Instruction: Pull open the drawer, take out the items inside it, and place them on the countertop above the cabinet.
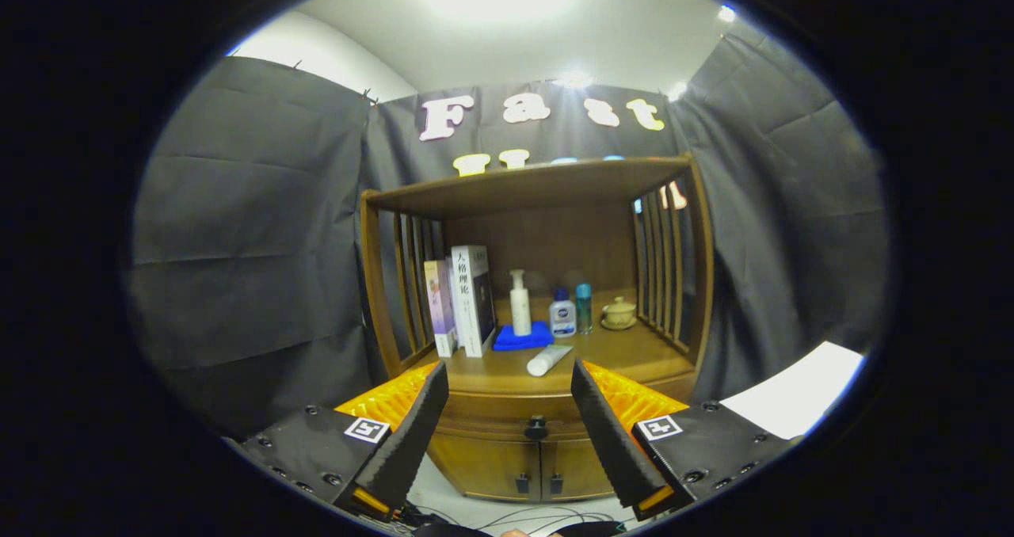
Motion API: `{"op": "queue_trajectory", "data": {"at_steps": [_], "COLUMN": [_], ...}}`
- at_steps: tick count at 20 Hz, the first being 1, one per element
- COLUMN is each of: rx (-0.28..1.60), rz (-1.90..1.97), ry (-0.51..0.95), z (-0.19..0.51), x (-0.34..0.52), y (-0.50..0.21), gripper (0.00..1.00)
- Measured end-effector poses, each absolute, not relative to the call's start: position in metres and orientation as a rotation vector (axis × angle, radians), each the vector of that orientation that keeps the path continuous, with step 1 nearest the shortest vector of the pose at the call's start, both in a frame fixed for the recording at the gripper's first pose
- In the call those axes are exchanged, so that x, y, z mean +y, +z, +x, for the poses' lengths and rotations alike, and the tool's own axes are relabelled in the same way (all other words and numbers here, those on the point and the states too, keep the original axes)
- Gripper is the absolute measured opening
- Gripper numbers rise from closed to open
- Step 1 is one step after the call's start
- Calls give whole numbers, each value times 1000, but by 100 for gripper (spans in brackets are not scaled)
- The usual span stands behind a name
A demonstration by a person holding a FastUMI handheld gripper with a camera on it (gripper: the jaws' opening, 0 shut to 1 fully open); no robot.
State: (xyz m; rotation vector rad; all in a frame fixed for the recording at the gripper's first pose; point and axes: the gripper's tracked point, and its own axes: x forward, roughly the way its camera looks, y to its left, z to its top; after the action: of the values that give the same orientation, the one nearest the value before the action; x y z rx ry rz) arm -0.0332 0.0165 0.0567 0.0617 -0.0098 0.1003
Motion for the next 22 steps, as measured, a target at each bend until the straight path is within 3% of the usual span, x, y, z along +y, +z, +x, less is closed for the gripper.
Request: {"op": "queue_trajectory", "data": {"at_steps": [8, 22], "rx": [-148, -138], "rz": [-1, 82], "ry": [-11, 44], "z": [-86, -65], "x": [-23, -19], "y": [122, 90], "gripper": [97, 98]}}
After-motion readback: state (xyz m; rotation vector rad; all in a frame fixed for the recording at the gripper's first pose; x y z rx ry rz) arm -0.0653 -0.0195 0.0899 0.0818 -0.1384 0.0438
